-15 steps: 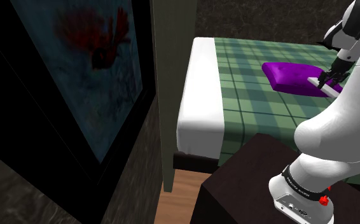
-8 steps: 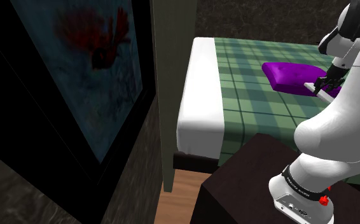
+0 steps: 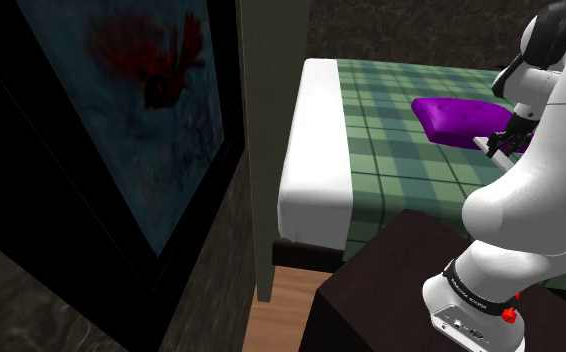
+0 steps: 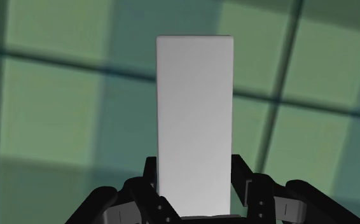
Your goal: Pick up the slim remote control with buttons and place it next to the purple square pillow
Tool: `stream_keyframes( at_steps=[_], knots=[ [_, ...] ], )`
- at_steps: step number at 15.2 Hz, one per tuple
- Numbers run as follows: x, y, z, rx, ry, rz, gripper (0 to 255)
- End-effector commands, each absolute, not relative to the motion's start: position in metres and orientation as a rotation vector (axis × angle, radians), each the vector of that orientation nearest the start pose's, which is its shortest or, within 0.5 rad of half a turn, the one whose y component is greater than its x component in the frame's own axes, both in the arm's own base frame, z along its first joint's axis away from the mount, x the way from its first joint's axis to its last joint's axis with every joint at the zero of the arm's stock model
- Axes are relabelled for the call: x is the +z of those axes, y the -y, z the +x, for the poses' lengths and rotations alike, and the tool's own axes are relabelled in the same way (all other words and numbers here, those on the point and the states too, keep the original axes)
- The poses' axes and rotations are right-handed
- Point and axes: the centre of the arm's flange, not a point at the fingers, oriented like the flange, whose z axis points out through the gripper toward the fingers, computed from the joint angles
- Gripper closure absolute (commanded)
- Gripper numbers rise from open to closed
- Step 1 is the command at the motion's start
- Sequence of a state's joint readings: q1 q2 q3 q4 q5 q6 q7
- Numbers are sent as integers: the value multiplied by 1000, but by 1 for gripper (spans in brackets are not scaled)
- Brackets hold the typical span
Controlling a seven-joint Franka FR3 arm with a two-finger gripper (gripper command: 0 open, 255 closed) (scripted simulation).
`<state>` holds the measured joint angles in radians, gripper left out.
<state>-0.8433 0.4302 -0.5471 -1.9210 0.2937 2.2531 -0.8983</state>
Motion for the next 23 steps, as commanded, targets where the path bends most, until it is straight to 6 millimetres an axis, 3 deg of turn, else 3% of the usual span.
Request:
stream_keyframes(
  at_steps=[1,12,20,21,23],
  knots=[
    [284,603,137,4,-986,-2962,255],
    [222,603,137,4,-986,-2962,255],
    [222,603,137,4,-986,-2962,255],
    [222,603,137,4,-986,-2962,0],
    [222,603,137,4,-986,-2962,0]
  ],
)
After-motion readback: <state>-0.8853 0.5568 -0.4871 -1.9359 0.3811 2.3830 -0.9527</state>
